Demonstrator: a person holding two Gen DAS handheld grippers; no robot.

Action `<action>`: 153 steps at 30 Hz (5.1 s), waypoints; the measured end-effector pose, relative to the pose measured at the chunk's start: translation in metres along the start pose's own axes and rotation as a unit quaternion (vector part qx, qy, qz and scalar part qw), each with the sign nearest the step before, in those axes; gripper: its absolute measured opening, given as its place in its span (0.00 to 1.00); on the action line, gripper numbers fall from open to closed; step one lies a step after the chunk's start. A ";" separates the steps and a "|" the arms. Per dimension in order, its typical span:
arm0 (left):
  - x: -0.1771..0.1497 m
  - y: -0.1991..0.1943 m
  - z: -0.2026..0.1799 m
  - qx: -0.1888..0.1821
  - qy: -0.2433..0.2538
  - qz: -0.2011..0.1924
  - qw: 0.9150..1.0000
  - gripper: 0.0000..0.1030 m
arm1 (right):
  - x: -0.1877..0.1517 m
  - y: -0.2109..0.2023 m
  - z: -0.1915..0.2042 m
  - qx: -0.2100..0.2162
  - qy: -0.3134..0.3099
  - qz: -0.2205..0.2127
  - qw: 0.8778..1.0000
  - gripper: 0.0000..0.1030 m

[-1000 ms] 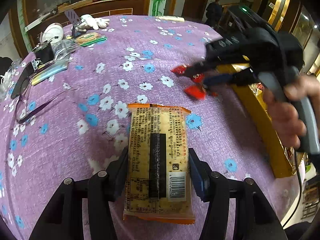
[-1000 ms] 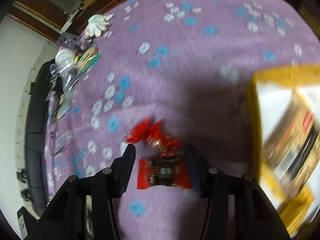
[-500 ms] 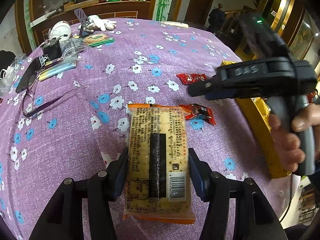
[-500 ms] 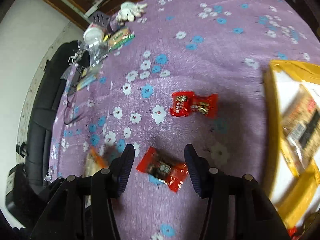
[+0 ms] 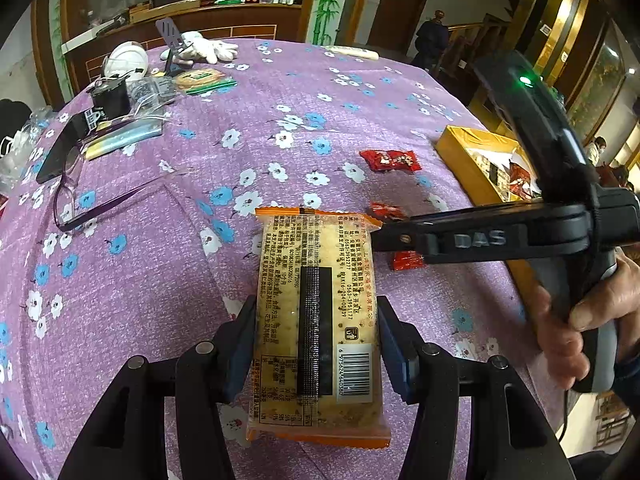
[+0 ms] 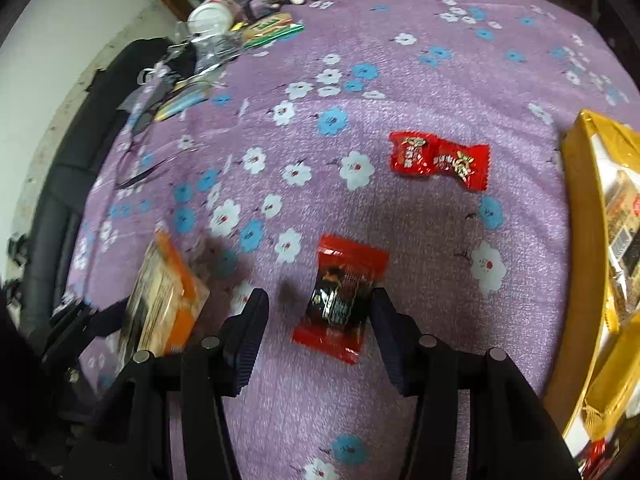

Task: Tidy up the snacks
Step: 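Grasp a red candy wrapper with right tool while left holds the cracker pack, then lower the cracker pack with left tool while right lowers red candy into tray, then open the left tool to release the cracker pack while right releases the candy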

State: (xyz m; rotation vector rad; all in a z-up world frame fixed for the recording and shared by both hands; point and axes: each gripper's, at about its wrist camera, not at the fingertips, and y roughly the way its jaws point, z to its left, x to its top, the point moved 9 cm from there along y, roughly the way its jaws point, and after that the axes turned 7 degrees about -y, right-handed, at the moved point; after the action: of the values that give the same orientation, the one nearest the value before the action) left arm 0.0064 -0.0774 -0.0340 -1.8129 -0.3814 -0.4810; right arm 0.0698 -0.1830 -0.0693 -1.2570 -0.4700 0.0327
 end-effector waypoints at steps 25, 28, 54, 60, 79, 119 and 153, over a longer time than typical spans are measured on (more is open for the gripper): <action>0.004 0.009 -0.055 -0.067 0.072 0.005 0.995 0.57 | -0.086 -0.061 -0.003 -0.078 0.091 -0.072 0.990 0.24; 0.009 0.006 -0.059 -0.062 0.072 -0.002 0.995 0.57 | -0.085 -0.066 -0.010 -0.076 0.096 -0.078 0.989 0.24; 0.018 0.001 -0.148 -0.025 0.093 -0.022 0.995 0.57 | -0.098 -0.140 -0.097 -0.027 0.125 -0.155 0.980 0.24; 0.025 0.006 -0.179 -0.034 0.119 -0.025 0.992 0.57 | -0.113 -0.154 -0.133 -0.030 0.164 -0.167 0.972 0.24; -0.008 0.038 -0.291 -0.083 0.220 0.015 0.972 0.57 | -0.163 -0.171 -0.219 -0.060 0.258 -0.162 0.950 0.25; -0.001 0.077 -0.341 -0.084 0.234 0.015 0.968 0.57 | -0.193 -0.177 -0.264 -0.078 0.273 -0.151 0.947 0.25; 0.024 0.092 -0.352 -0.073 0.218 -0.005 0.973 0.57 | -0.188 -0.172 -0.259 -0.088 0.256 -0.146 0.951 0.25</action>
State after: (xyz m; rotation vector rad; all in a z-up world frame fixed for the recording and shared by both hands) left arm 0.0257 -0.4409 -0.0089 -1.7839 -0.0524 -0.9134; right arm -0.0467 -0.5251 -0.0305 -1.2998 -0.2019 -0.5854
